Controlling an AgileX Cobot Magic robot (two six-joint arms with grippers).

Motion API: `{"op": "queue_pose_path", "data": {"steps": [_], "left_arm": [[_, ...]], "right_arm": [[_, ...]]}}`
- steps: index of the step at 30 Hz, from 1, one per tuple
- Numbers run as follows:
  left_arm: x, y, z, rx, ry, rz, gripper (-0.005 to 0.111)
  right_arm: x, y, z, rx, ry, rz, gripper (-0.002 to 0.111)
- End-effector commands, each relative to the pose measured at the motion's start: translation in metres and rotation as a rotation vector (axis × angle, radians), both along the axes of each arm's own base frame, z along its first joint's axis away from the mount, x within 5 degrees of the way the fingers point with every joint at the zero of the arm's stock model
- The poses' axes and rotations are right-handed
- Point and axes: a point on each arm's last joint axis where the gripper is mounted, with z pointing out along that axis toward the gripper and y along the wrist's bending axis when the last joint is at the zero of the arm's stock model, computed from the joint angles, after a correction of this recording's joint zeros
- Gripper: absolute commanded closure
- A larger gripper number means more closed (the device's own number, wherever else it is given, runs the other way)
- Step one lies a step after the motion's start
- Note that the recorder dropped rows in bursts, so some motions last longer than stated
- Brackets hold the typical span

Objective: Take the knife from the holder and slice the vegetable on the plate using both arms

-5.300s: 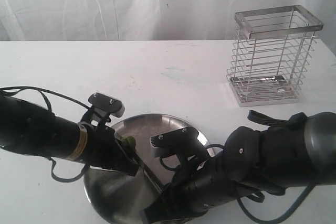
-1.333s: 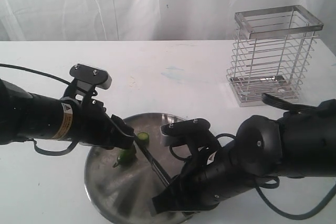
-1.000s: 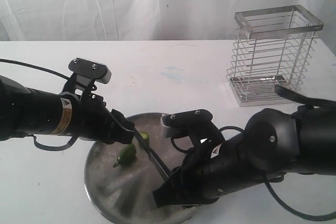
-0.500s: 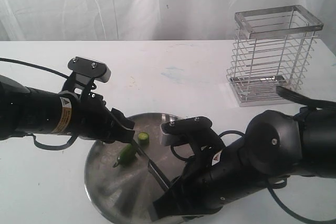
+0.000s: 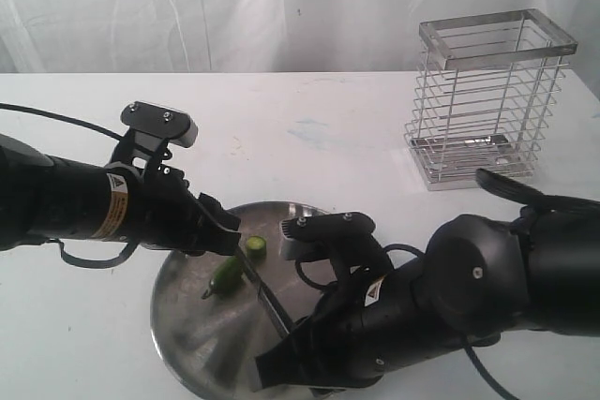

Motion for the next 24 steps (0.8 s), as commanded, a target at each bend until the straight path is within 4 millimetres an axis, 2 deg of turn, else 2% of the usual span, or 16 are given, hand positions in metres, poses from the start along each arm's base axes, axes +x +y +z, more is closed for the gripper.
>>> {"op": "queue_pose_path", "data": {"steps": [1, 24], "left_arm": [[0.0009, 0.0011, 0.005, 0.002, -0.02, 0.008, 0.056], [0.0011, 0.0014, 0.005, 0.004, -0.022, 0.012, 0.056]], "right_arm": [[0.0032, 0.0013, -0.0041, -0.001, -0.014, -0.028, 0.108], [-0.002, 0.0046, -0.0076, -0.015, 0.006, -0.002, 0.108]]}}
